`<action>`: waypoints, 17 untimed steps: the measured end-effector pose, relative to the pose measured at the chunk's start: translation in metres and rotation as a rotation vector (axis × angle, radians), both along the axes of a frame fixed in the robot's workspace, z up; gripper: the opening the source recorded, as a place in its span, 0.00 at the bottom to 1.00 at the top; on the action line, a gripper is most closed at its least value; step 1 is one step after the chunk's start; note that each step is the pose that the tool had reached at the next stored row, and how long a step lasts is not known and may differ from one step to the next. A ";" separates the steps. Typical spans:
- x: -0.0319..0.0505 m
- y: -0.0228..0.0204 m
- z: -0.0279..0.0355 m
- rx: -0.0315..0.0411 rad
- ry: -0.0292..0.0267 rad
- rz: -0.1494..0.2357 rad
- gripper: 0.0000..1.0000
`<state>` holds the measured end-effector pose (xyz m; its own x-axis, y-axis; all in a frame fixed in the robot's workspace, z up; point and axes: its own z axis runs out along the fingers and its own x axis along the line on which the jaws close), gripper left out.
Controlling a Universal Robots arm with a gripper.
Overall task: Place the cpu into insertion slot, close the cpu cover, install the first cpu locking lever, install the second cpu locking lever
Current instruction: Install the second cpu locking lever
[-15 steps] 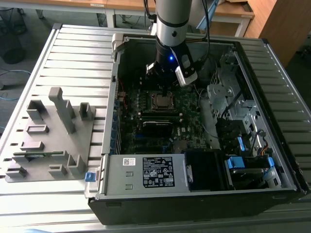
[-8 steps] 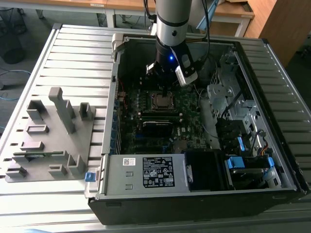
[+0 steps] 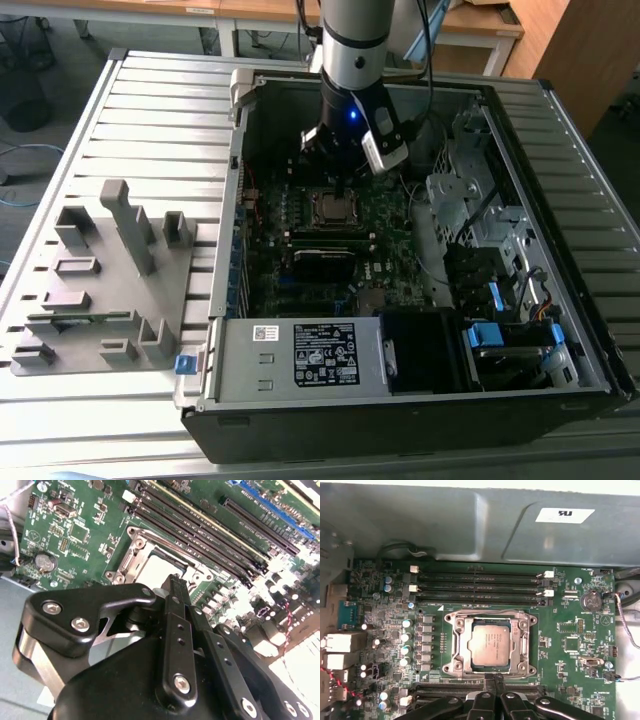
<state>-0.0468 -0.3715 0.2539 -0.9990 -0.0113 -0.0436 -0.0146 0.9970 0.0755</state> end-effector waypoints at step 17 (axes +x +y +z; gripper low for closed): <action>0.0000 0.0088 0.0063 -0.0001 0.0000 0.000 0.11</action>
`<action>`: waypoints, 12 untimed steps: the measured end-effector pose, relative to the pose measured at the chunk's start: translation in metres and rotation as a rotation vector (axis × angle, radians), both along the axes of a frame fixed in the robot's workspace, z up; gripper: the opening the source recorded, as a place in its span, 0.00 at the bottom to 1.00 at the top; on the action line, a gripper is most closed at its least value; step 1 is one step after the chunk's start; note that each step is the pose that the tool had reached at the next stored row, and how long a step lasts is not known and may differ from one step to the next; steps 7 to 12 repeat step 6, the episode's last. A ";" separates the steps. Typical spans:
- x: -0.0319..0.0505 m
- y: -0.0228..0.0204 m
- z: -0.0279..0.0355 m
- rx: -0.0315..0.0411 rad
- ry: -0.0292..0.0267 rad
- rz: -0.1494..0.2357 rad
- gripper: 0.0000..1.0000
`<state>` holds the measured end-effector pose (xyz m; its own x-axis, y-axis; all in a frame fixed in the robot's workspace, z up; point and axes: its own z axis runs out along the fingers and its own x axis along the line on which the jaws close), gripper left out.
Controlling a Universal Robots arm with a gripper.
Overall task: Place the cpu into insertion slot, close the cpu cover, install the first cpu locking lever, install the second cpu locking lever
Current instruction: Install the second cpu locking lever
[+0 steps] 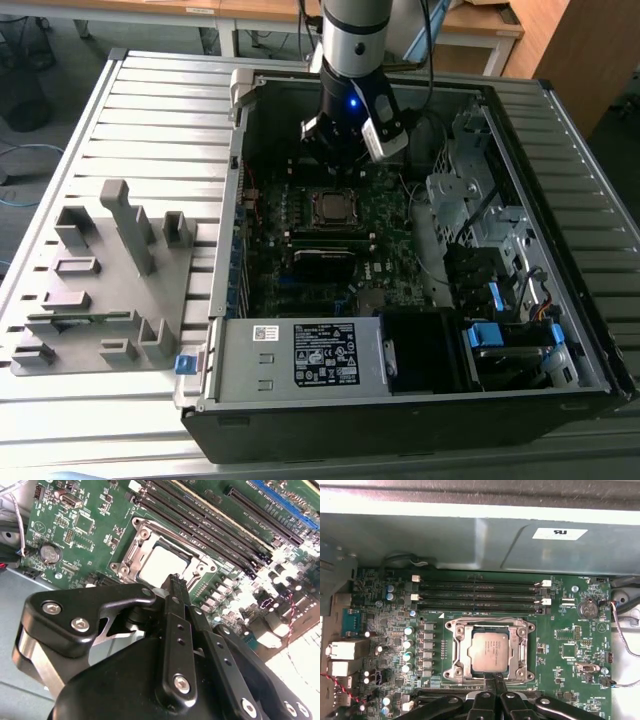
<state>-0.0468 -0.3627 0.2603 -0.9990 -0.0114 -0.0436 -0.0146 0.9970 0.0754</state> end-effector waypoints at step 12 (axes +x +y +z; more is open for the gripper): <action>0.0000 0.0000 0.0012 0.0000 0.0000 0.000 0.11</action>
